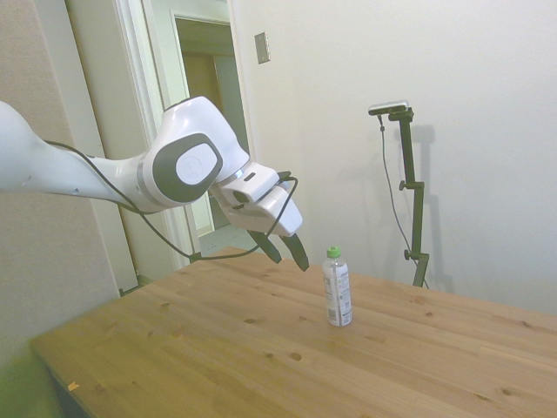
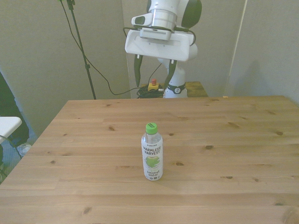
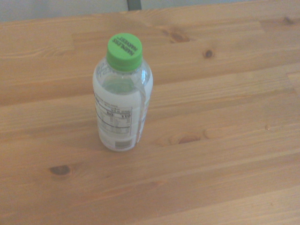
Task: Stand the water bottle
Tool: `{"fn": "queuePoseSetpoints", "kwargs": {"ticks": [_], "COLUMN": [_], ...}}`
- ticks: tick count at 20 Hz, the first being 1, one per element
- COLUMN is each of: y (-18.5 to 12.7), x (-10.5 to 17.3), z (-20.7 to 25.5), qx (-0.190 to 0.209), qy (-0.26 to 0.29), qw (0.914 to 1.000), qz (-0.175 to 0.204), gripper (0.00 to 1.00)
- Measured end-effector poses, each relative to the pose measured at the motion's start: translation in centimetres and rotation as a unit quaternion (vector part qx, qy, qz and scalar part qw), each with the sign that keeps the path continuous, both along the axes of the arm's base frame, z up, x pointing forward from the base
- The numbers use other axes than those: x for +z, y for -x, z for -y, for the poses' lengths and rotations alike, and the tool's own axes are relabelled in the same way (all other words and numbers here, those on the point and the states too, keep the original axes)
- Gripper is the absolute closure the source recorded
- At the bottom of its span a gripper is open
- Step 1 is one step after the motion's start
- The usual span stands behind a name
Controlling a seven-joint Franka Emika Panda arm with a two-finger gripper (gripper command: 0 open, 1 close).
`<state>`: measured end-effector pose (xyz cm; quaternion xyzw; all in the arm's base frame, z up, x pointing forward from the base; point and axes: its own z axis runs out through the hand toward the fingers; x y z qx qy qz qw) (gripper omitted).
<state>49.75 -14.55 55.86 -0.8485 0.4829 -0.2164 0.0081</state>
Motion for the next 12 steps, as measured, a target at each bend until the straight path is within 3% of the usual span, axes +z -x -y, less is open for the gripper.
{"fn": "queuePoseSetpoints", "kwargs": {"ticks": [7,12], "y": [1.2,2.0], "x": [-1.0,-1.1], "z": [0.3,0.6], "qx": [0.024,0.03], "qy": [-0.011,-0.021], "qw": [0.9974,0.9954], "qz": [-0.067,-0.089], "gripper": [0.0,0.0]}}
